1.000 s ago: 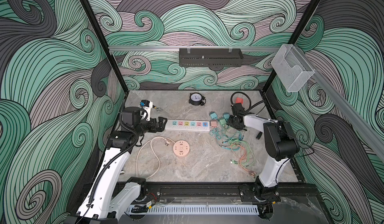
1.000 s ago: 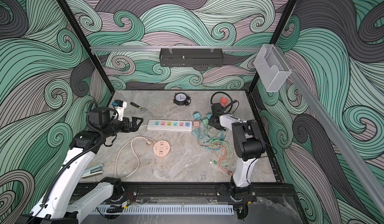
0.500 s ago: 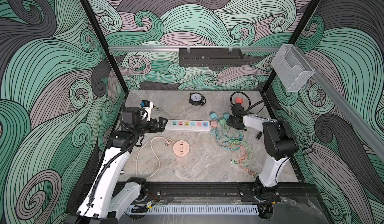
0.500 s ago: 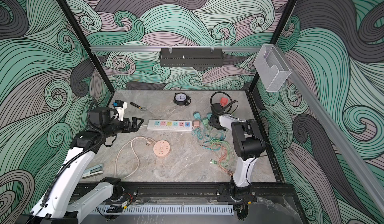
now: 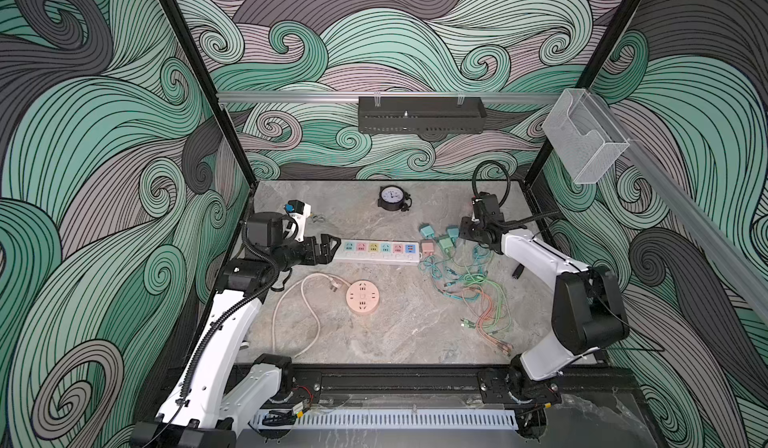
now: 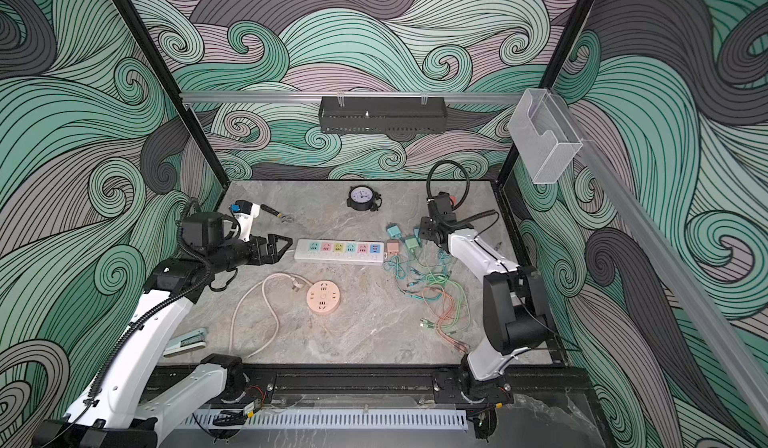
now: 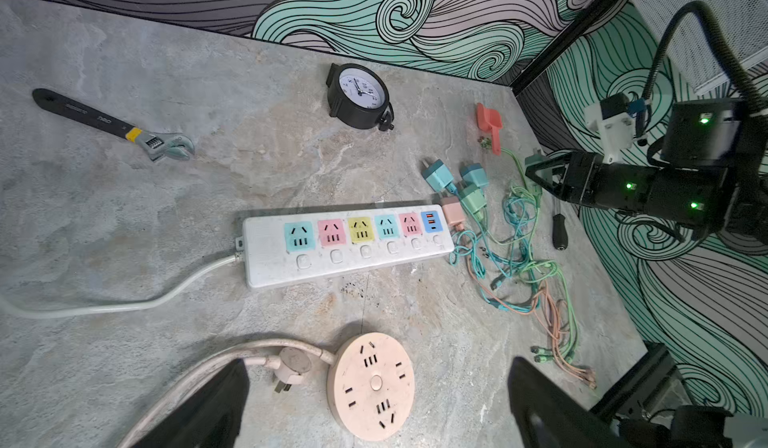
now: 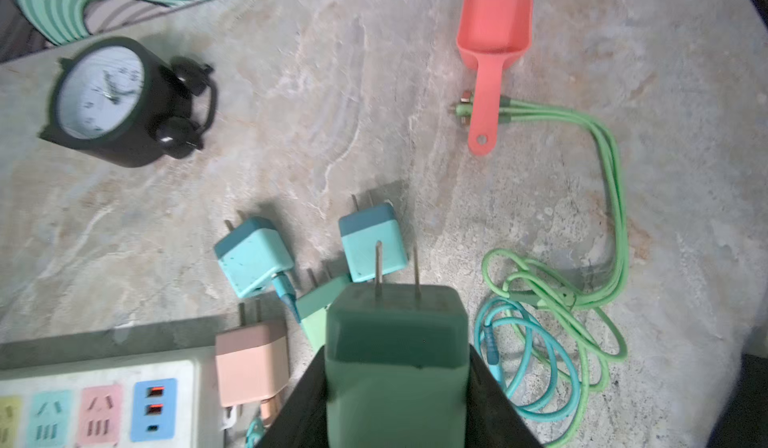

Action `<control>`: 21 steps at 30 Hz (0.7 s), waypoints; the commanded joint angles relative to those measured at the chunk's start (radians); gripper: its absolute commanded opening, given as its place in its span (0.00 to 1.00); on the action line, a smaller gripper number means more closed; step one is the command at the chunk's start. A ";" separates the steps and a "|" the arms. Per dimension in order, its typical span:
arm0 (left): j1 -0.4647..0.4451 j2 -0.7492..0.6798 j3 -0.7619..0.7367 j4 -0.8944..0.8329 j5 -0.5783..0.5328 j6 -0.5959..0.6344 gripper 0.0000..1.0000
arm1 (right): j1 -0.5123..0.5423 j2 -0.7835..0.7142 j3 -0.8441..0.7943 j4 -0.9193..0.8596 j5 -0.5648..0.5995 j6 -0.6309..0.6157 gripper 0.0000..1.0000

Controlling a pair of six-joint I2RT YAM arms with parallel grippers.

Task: Insert the plug
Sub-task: 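Grasp the light green charger with the right gripper and lift it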

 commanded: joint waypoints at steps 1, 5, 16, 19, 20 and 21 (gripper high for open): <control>-0.004 0.006 0.042 0.030 0.068 -0.043 0.99 | 0.002 -0.057 0.035 -0.001 -0.054 -0.078 0.39; -0.004 0.014 0.049 0.063 0.131 -0.083 0.98 | 0.004 -0.138 0.048 -0.008 -0.101 -0.116 0.37; -0.003 0.063 0.060 0.182 0.302 -0.212 0.98 | 0.022 -0.338 0.063 0.013 -0.316 -0.257 0.35; -0.005 0.086 0.063 0.233 0.359 -0.265 0.96 | 0.044 -0.355 0.058 0.033 -0.426 -0.302 0.34; -0.005 0.094 0.062 0.256 0.379 -0.288 0.96 | 0.054 -0.359 0.053 0.041 -0.453 -0.316 0.34; -0.005 0.102 0.062 0.276 0.397 -0.309 0.96 | 0.069 -0.363 0.046 0.051 -0.487 -0.332 0.34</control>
